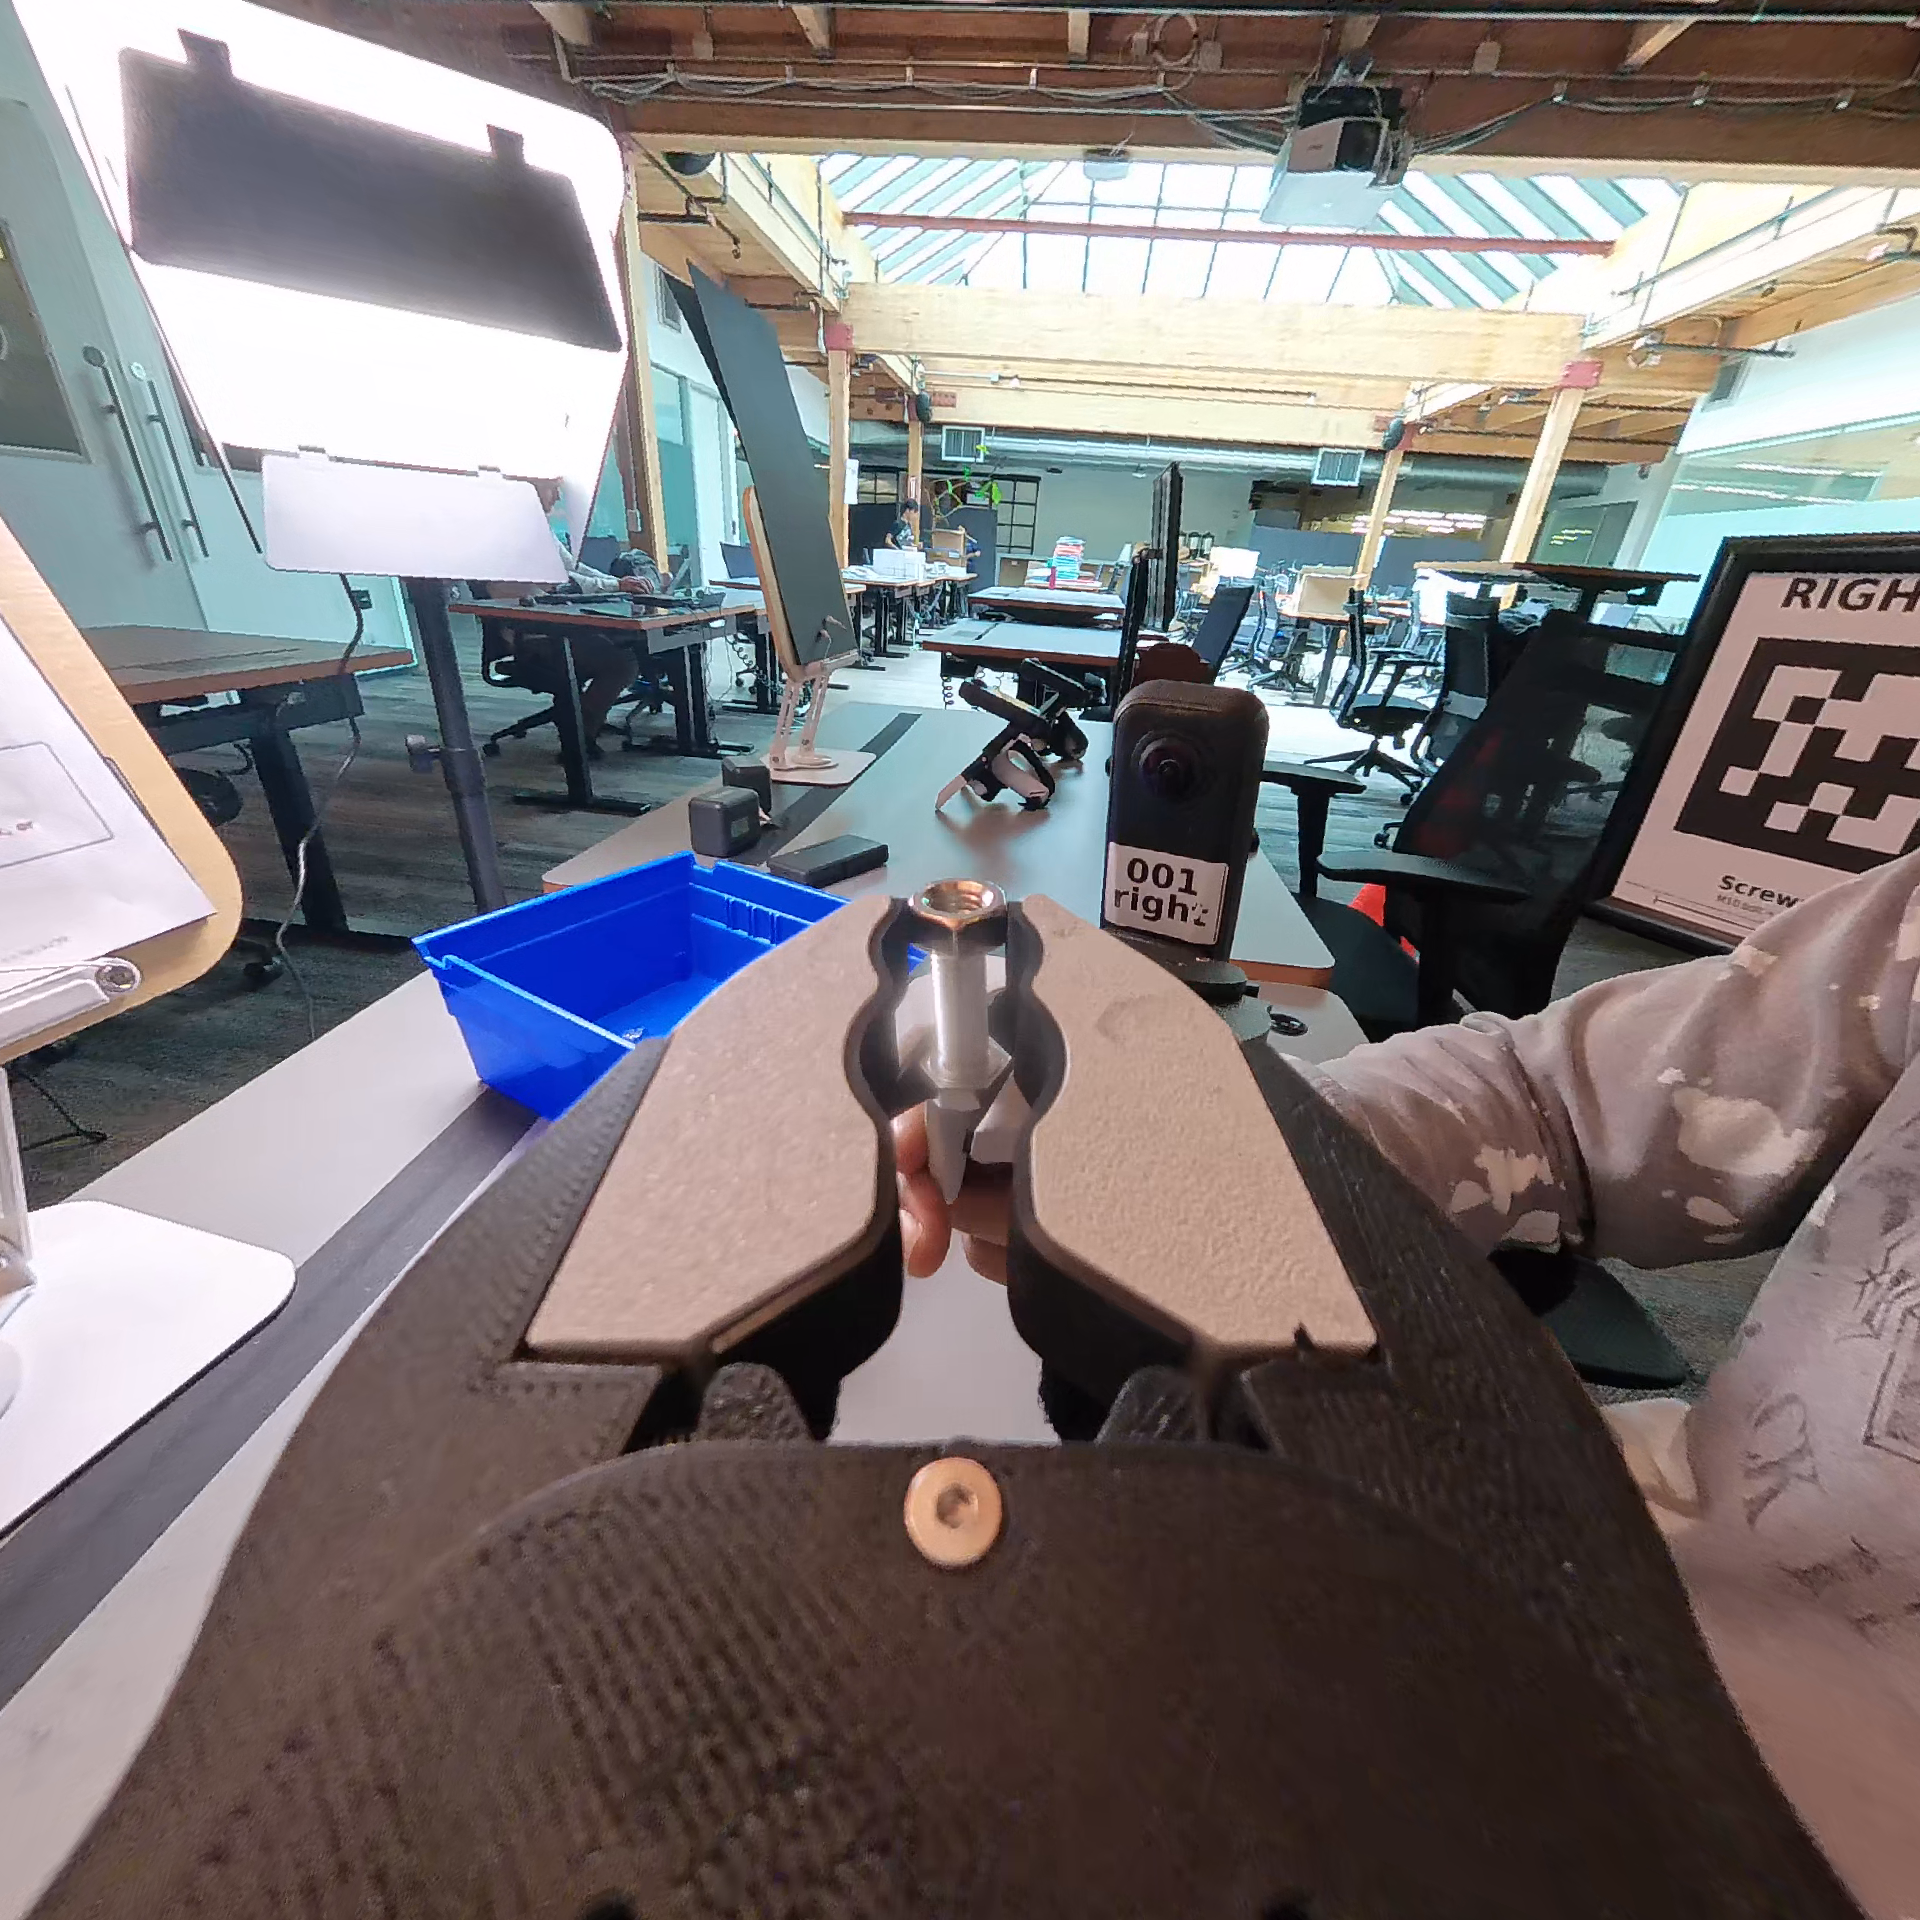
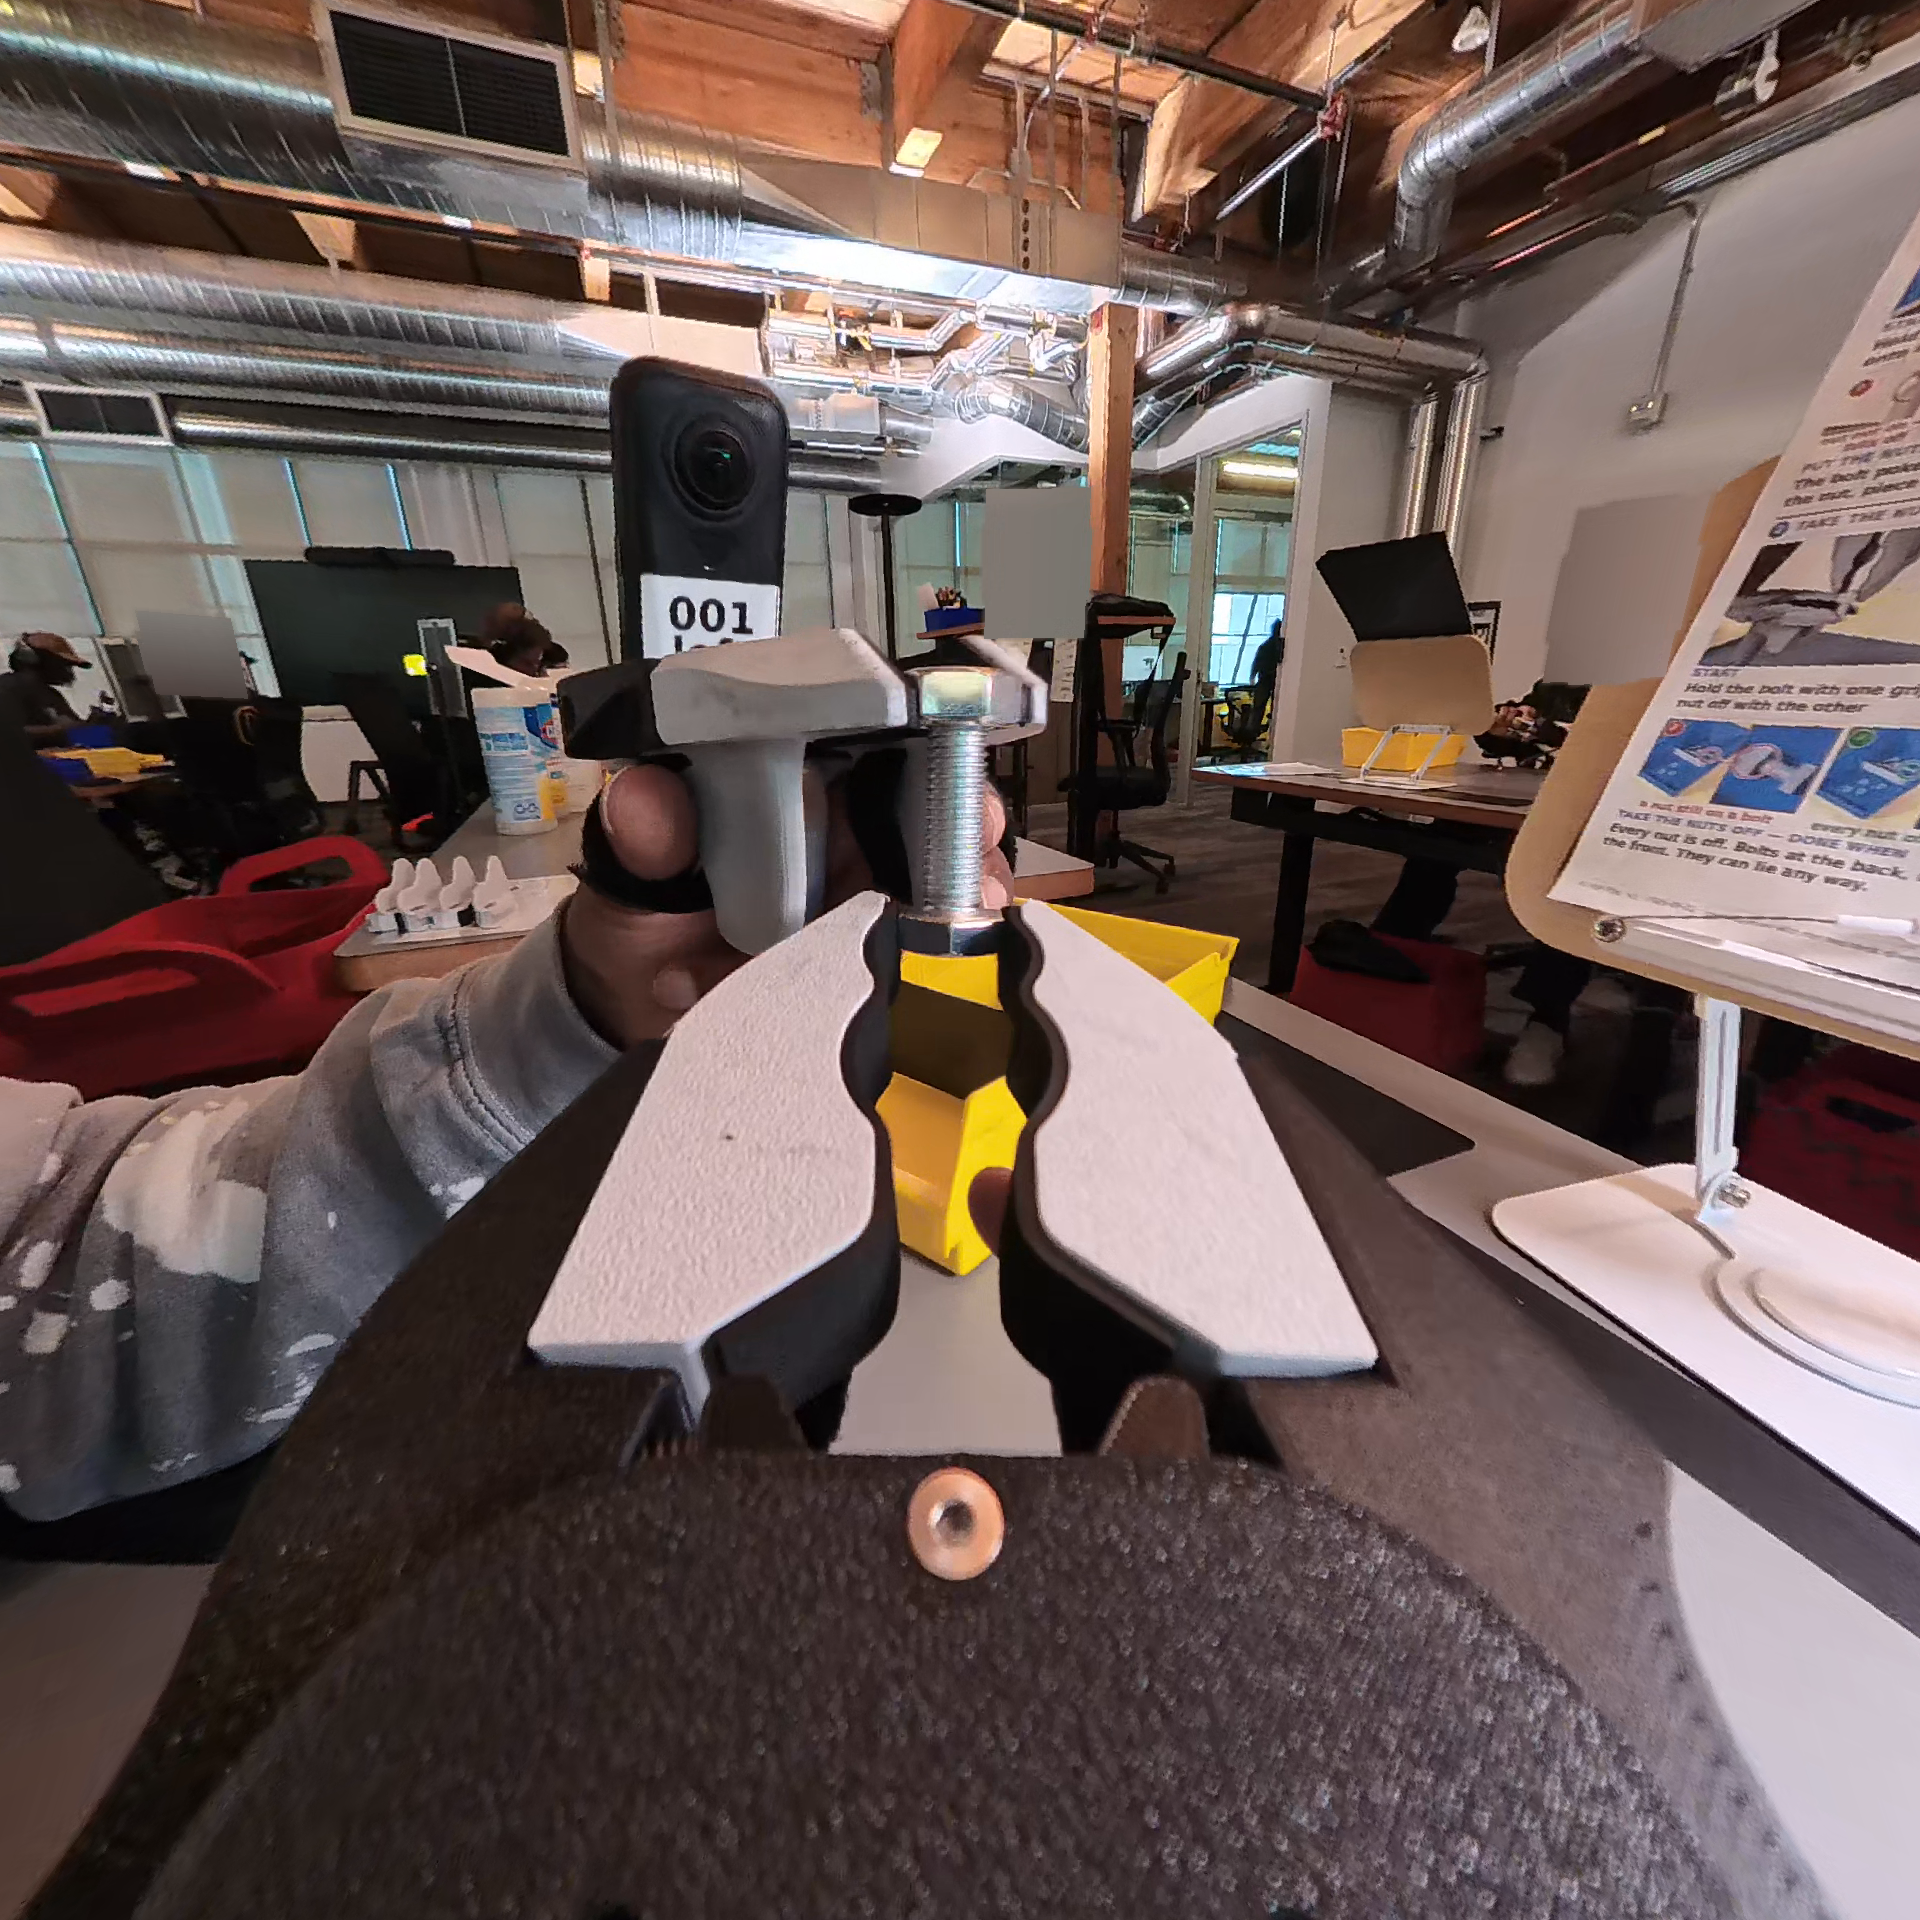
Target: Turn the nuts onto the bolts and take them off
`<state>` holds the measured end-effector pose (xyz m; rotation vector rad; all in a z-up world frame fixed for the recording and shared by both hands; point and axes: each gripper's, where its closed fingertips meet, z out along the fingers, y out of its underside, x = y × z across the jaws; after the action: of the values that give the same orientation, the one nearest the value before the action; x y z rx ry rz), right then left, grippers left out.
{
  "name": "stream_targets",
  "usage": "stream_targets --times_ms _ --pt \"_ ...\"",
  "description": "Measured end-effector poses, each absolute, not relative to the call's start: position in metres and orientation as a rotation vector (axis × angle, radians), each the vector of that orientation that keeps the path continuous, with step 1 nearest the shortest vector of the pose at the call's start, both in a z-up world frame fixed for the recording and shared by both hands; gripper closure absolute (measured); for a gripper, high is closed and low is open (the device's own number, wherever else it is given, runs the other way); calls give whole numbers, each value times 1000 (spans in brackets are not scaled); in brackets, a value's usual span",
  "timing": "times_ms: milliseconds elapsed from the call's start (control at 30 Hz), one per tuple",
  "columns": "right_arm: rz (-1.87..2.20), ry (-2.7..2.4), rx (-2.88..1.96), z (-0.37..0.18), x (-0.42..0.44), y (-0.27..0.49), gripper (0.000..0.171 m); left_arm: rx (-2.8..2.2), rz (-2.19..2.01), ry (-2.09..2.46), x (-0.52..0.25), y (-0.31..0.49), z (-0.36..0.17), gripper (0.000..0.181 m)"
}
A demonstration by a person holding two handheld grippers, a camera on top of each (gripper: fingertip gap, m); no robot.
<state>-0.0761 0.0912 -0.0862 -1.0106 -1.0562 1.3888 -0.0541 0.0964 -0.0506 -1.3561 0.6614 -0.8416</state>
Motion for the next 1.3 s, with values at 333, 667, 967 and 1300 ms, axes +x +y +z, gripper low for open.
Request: stream_targets --times_ms 333,667,967,1300 --pt "1584 -1030 -850 -72 -58 79 153 -1339 -900 600 -66 100 -49 163" --pt "1568 -1026 -885 -78 -59 82 153 -1294 -970 665 -44 88 -44 157" --pt "1682 -986 -791 -62 -44 77 153 -1326 -938 593 -59 99 -47 163" --pt "1721 -1006 -775 -65 -43 72 153 -1374 -893 545 -57 108 -52 171"
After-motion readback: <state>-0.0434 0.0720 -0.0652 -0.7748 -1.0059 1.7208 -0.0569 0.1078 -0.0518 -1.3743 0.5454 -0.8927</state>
